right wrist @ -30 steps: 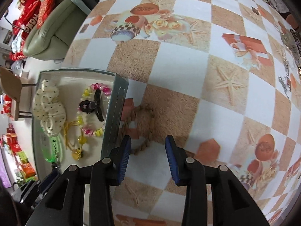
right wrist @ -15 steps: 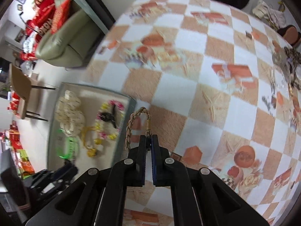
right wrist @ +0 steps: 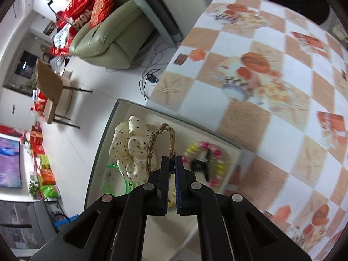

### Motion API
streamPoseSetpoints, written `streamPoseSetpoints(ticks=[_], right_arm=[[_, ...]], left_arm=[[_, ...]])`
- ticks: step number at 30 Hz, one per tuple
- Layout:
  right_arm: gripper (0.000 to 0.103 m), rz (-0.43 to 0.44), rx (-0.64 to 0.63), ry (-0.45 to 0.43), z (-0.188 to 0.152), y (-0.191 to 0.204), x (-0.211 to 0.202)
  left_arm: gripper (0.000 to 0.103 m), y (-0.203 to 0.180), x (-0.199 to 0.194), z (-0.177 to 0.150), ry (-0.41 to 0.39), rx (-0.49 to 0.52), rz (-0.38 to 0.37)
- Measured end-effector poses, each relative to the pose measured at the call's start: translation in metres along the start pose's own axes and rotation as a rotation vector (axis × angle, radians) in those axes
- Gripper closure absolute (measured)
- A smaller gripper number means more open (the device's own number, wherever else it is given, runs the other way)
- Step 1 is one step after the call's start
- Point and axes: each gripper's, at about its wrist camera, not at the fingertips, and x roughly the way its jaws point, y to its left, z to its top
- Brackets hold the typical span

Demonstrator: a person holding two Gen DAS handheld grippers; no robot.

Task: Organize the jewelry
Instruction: 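Lower the star clip into the tray with the left tool while the right tool drops the braided bracelet there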

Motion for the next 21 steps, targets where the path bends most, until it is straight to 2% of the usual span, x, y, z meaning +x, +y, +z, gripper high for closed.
streamPoseSetpoints(ticks=[9,16,19,20,21], right_arm=[[0.098,-0.025,0.007,0.081,0.009,0.004,0.041],[0.096,-0.041,0.018,0.114,0.007,0.0,0.052],[0.095,-0.02,0.019,0.121,0.007,-0.001,0.051],[0.093,-0.017,0.019,0.119,0.007,-0.001,0.048],[0.083,-0.014,0.02,0.116,0.007,-0.001,0.046]], left_arm=[[0.087,-0.002,0.009,-0.003,0.015,0.015,0.03],[0.087,-0.005,0.012,-0.006,0.023,0.044,0.057],[0.086,-0.008,0.012,-0.006,0.028,0.049,0.067],[0.086,-0.008,0.012,-0.006,0.031,0.051,0.072],[0.086,-0.01,0.011,-0.005,0.035,0.051,0.077]])
